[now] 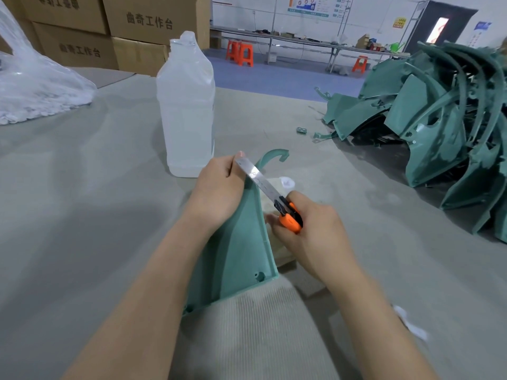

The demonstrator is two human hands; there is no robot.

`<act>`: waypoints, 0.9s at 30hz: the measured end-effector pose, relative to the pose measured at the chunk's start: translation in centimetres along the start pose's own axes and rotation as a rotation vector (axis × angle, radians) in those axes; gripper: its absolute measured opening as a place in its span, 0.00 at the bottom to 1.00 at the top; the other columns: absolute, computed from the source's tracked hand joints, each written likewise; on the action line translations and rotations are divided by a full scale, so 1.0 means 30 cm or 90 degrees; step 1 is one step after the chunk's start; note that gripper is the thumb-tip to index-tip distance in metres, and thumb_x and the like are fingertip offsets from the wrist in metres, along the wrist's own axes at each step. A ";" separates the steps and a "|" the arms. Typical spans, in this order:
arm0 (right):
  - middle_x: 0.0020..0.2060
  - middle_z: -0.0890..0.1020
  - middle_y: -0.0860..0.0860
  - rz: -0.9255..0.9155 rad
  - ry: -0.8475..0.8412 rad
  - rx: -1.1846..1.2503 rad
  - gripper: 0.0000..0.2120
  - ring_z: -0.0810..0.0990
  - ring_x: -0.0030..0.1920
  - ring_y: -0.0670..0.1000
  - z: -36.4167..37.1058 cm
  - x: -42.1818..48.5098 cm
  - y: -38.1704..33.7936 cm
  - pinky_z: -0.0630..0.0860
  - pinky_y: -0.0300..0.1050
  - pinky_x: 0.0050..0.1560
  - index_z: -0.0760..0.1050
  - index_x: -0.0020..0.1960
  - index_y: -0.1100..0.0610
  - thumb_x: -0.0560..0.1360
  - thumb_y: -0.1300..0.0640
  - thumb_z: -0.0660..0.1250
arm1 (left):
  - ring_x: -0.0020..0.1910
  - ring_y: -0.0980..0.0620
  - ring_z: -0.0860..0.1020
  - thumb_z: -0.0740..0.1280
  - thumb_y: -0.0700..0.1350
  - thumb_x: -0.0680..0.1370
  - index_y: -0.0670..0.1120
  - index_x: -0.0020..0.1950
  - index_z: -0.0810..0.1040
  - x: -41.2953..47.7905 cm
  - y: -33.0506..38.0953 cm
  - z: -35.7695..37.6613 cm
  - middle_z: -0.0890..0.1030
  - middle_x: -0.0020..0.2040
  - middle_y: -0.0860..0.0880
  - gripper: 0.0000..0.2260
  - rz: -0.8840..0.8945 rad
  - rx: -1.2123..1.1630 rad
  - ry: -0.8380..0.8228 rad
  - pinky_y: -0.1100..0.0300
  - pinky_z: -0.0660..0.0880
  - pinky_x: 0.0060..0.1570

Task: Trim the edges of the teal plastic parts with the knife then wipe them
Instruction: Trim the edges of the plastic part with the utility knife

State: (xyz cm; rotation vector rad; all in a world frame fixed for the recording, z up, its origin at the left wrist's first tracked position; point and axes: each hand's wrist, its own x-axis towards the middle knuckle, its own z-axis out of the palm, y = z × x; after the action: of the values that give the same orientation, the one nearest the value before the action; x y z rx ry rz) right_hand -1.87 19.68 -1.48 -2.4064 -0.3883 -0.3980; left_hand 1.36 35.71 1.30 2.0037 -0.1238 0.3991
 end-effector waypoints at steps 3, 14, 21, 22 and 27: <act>0.26 0.72 0.50 -0.010 0.000 -0.013 0.19 0.72 0.31 0.58 -0.002 -0.002 -0.002 0.69 0.49 0.32 0.60 0.35 0.50 0.74 0.51 0.69 | 0.31 0.51 0.58 0.53 0.44 0.83 0.46 0.32 0.60 0.001 -0.005 0.001 0.60 0.29 0.50 0.19 -0.010 -0.027 -0.003 0.56 0.59 0.38; 0.25 0.68 0.47 -0.015 -0.016 0.005 0.19 0.67 0.27 0.50 -0.002 -0.004 -0.005 0.63 0.42 0.28 0.59 0.33 0.47 0.73 0.52 0.69 | 0.38 0.50 0.69 0.55 0.53 0.81 0.41 0.39 0.74 0.012 -0.036 0.014 0.72 0.38 0.46 0.20 -0.056 -0.110 -0.009 0.53 0.65 0.42; 0.27 0.70 0.48 -0.018 -0.029 -0.007 0.18 0.69 0.29 0.51 -0.004 -0.005 -0.006 0.63 0.39 0.28 0.60 0.34 0.48 0.73 0.51 0.69 | 0.37 0.49 0.68 0.55 0.58 0.72 0.39 0.38 0.73 0.012 -0.028 0.013 0.71 0.37 0.46 0.22 -0.069 -0.127 -0.016 0.53 0.64 0.41; 0.27 0.71 0.48 -0.019 -0.029 -0.008 0.18 0.69 0.29 0.50 -0.005 -0.005 -0.007 0.63 0.38 0.27 0.60 0.34 0.48 0.74 0.51 0.69 | 0.37 0.49 0.68 0.55 0.57 0.73 0.38 0.37 0.73 0.012 -0.026 0.013 0.71 0.37 0.46 0.22 -0.066 -0.136 -0.017 0.53 0.64 0.41; 0.26 0.70 0.47 -0.027 -0.024 -0.001 0.18 0.68 0.28 0.49 -0.007 -0.007 -0.010 0.62 0.39 0.28 0.60 0.34 0.47 0.73 0.51 0.69 | 0.36 0.50 0.66 0.56 0.51 0.81 0.33 0.37 0.69 0.008 -0.033 0.015 0.71 0.37 0.46 0.23 -0.048 -0.126 -0.017 0.53 0.63 0.40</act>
State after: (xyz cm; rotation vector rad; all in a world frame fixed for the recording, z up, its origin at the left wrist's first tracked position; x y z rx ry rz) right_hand -2.22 19.73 -1.25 -2.4138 -0.4563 -0.3719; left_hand 1.95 35.79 0.35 1.8129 -0.0997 0.2991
